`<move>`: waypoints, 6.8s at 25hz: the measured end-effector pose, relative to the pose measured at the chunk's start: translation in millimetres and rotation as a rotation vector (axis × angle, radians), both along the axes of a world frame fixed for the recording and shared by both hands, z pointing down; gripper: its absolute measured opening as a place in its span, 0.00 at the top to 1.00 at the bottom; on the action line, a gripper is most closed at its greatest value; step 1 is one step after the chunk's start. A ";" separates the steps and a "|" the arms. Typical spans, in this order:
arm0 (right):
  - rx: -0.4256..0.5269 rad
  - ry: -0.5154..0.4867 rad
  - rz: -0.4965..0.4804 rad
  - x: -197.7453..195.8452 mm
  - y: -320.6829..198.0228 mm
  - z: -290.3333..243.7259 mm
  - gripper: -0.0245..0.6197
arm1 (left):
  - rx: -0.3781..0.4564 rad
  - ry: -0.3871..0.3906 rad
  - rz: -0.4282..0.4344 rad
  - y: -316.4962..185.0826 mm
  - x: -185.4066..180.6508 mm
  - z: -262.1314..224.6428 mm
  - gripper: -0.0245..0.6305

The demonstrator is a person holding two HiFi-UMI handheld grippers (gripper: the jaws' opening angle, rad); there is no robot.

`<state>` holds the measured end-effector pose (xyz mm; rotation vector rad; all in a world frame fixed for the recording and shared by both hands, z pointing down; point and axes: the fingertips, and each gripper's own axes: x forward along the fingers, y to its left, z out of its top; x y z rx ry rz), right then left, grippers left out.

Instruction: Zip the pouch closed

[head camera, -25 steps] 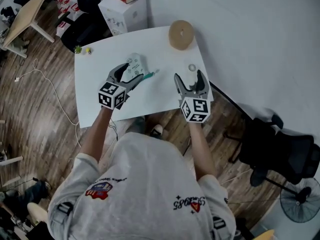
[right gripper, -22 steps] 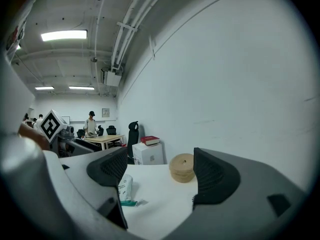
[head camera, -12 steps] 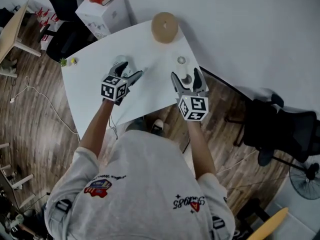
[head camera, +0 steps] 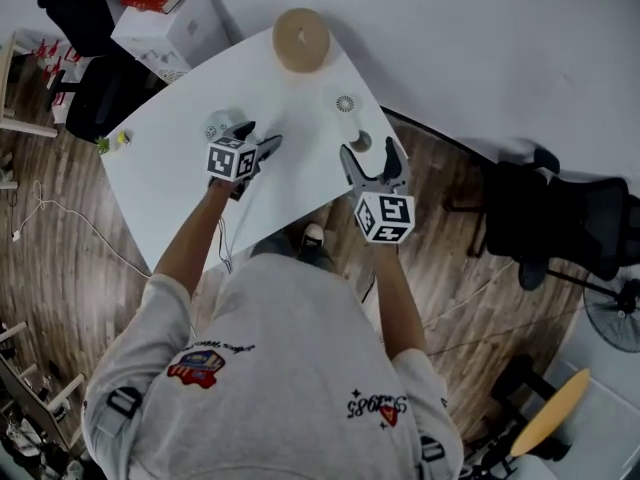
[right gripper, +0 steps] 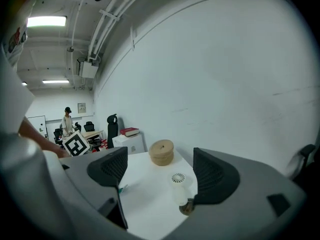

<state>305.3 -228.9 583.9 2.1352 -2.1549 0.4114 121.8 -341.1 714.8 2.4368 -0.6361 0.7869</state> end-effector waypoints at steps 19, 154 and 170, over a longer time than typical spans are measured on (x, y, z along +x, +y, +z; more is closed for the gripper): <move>-0.092 0.006 0.203 40.1 55.4 23.9 0.35 | -0.293 -0.227 -0.066 -18.3 7.6 121.8 0.57; 0.095 0.213 -0.645 -282.4 -62.8 -86.1 0.89 | -0.030 0.964 -0.277 17.5 -110.3 -239.6 0.94; 0.036 0.177 -0.681 -270.9 -54.8 -76.0 0.90 | -0.043 0.887 -0.224 17.7 -99.6 -224.1 0.94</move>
